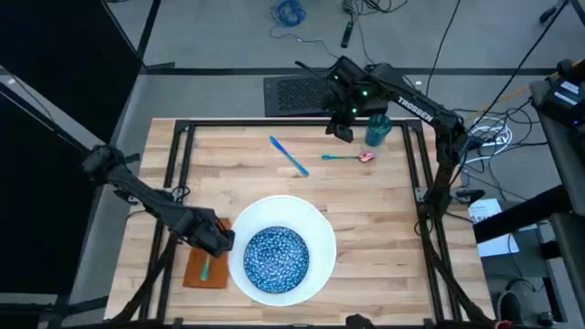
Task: Set table place
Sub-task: Put the blue fork on the orange table napkin
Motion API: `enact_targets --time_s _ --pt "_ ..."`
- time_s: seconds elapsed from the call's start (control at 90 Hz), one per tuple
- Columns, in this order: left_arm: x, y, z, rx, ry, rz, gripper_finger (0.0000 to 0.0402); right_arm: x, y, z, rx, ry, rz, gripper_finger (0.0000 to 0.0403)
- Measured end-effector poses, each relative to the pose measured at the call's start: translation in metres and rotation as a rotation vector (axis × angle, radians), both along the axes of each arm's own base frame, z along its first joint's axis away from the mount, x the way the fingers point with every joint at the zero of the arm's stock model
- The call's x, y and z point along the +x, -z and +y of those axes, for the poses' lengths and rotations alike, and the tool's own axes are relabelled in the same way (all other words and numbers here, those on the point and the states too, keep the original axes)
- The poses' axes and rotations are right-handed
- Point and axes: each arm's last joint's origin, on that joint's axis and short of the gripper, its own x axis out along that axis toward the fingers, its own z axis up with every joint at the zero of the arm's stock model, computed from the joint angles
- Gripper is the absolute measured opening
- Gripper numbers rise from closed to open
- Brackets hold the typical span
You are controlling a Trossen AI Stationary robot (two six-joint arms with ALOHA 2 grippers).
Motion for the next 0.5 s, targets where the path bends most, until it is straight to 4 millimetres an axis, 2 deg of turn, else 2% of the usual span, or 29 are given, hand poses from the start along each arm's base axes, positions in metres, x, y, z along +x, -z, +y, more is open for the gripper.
enact_targets --time_s 0.289,0.5 --pt "0.0 0.017 -0.001 0.015 -0.02 0.033 0.0003 0.0 0.0 0.0 0.002 0.005 0.0 0.0" --pt "0.003 0.017 -0.003 -0.013 0.033 -0.016 0.0056 0.001 0.0 0.0 -0.002 0.007 -0.006 0.0"
